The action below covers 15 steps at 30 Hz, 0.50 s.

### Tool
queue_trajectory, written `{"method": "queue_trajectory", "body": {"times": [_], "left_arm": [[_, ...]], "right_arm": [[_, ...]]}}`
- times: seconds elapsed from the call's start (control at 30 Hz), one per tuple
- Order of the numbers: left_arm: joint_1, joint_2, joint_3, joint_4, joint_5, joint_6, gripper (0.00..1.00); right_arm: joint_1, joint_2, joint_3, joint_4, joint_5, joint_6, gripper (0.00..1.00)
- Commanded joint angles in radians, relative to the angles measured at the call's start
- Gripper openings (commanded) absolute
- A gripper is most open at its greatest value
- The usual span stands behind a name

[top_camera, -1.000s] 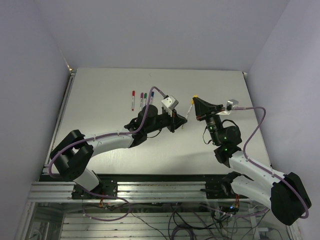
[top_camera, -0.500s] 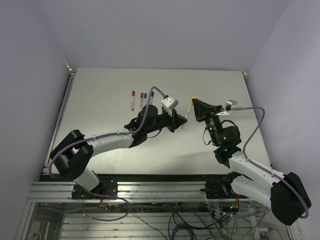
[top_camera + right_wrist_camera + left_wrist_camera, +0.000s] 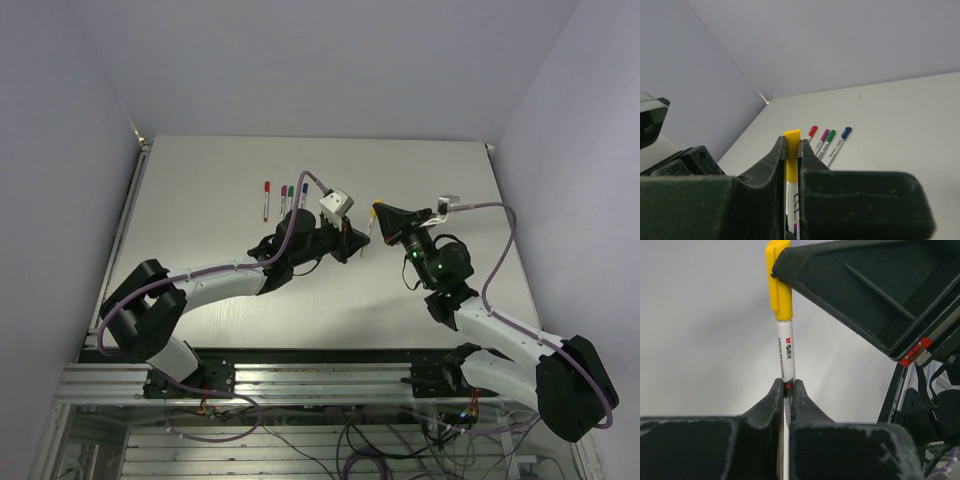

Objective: Insert the pens into the pen caps

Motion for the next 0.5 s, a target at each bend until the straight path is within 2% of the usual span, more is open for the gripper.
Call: {"method": "queue_trajectory", "body": {"times": [0.0,0.27,0.47], "left_arm": [[0.005,-0.039,0.043,0.137,0.003,-0.033,0.07],[0.033,-0.056,0.053,0.243,-0.048,-0.078,0.07],[0.048,-0.065,0.059,0.324,-0.084,-0.089,0.07]], "right_arm": [[0.009,0.032,0.027,-0.185,-0.071,0.006,0.00],[0.042,0.059,0.034,-0.273,-0.121,-0.036,0.00],[0.098,0.111,0.037,-0.315,-0.092,-0.053,0.00]]}}
